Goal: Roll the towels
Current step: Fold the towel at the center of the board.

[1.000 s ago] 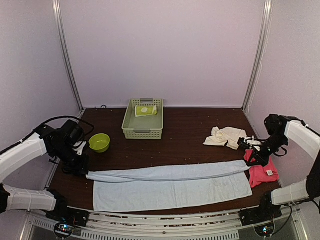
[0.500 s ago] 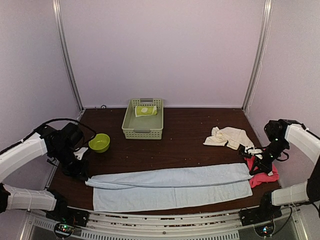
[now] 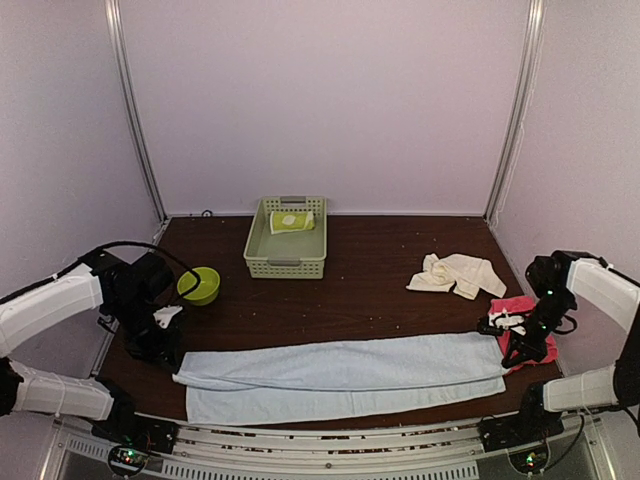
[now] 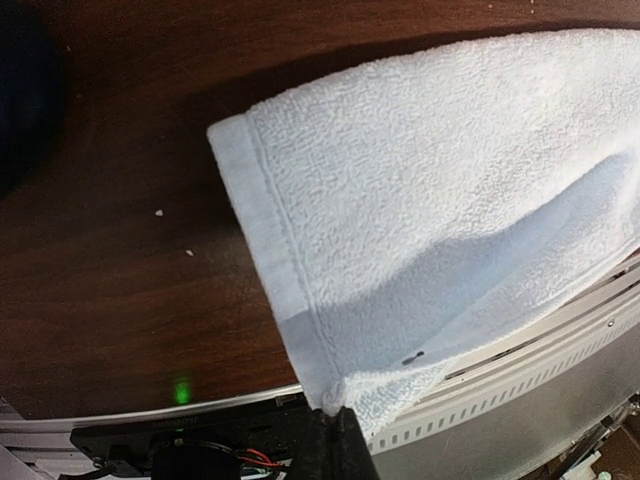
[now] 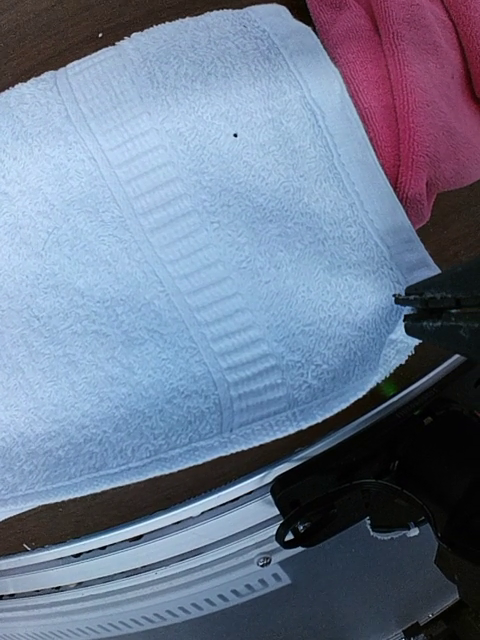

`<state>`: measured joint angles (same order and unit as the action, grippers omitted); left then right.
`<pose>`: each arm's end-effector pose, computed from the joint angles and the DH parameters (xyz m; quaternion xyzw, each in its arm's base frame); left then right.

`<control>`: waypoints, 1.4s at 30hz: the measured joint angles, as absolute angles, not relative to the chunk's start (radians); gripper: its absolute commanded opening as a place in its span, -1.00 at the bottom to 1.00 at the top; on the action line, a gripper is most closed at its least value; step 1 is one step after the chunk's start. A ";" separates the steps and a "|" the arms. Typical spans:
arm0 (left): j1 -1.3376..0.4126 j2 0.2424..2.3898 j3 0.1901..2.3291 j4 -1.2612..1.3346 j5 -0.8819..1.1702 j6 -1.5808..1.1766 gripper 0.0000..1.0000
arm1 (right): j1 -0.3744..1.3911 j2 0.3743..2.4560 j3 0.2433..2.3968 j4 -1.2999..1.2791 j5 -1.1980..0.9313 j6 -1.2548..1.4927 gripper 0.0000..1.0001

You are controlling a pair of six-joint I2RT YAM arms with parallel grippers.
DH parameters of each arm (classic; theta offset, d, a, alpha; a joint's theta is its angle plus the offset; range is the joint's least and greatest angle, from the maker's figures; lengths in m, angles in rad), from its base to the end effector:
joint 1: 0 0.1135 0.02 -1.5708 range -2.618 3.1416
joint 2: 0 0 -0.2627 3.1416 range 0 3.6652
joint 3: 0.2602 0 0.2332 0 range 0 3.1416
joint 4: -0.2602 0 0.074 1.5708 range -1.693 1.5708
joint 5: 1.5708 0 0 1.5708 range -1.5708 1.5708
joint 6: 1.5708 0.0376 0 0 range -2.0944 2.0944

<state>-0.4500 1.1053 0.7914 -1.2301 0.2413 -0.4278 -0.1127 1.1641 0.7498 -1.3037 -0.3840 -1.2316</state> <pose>0.1203 -0.0681 0.2253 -0.0126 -0.9926 0.1146 0.0391 0.1313 -0.0007 0.2113 -0.5077 0.8372 0.1939 0.0620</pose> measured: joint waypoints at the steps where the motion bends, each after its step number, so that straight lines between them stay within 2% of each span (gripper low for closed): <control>1: -0.454 1.119 0.791 -1.231 0.242 -0.428 -1.00 | -0.112 1.166 0.748 -1.303 -0.382 -1.233 -1.00; 17: -0.527 1.219 0.791 -1.243 0.241 -0.424 -1.00 | -0.057 1.253 0.715 -1.263 -0.334 -1.235 -1.00; 31: -0.539 1.127 0.840 -1.280 0.284 -0.418 -1.00 | -0.056 1.276 0.715 -1.259 -0.313 -1.235 -1.00; 42: -0.611 1.132 0.752 -1.281 0.357 -0.410 -1.00 | -0.056 1.298 0.715 -1.256 -0.296 -1.235 -1.00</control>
